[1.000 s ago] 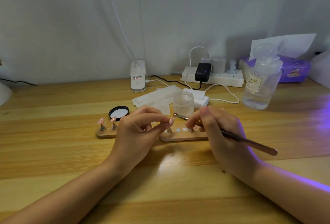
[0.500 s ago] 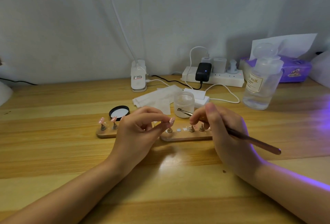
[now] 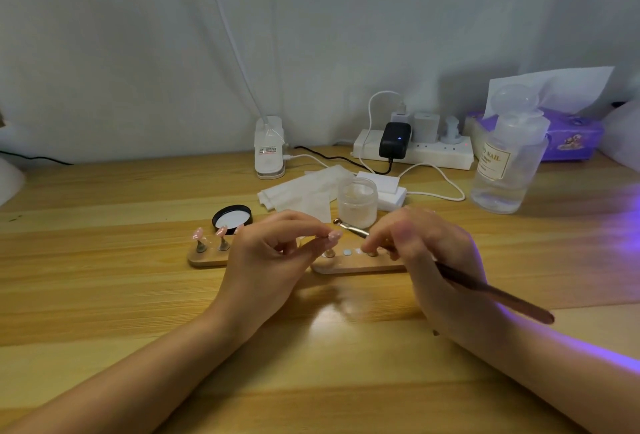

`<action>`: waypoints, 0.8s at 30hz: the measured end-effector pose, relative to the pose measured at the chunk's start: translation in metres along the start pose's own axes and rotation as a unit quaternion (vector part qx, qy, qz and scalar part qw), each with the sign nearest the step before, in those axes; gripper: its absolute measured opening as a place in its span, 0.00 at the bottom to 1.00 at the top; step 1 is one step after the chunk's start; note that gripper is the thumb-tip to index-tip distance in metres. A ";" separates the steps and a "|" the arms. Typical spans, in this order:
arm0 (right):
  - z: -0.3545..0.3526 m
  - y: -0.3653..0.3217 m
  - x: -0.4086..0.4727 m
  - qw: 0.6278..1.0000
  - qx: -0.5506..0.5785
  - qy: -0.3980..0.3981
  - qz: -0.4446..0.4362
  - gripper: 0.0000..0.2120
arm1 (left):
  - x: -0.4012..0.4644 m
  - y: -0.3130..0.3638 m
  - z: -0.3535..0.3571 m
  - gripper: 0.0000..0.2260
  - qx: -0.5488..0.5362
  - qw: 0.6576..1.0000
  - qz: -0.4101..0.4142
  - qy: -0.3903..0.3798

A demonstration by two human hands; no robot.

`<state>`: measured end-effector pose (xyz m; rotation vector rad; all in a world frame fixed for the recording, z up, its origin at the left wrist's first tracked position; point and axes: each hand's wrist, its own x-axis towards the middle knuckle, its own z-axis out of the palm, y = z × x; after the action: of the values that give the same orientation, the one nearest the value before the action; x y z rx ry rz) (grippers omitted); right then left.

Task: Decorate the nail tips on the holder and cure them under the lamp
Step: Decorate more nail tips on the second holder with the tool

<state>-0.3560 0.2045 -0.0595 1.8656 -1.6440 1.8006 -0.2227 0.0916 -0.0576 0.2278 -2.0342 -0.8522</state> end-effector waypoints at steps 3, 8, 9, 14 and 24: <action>0.001 0.001 -0.001 1.000 -0.015 -0.008 -0.023 0.18 | 0.000 0.000 0.000 0.06 0.002 1.000 0.008 -0.004; -0.004 0.002 -0.001 0.996 0.040 0.022 0.074 0.18 | 0.000 -0.001 -0.001 0.04 0.010 1.000 -0.004 0.000; -0.003 0.002 -0.001 0.997 0.027 0.019 0.070 0.17 | 0.000 -0.001 -0.001 0.04 0.013 1.000 -0.005 0.001; 0.000 -0.001 0.000 0.999 -0.035 -0.025 -0.031 0.18 | 0.000 -0.002 -0.001 0.06 0.009 1.000 -0.010 0.004; -0.003 0.001 0.000 0.998 0.014 -0.005 0.067 0.18 | 0.000 0.001 0.000 0.07 0.005 1.000 -0.028 0.012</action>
<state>-0.3587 0.2065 -0.0593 1.8182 -1.7952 1.8772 -0.2225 0.0921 -0.0574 0.3000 -2.0184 -0.8713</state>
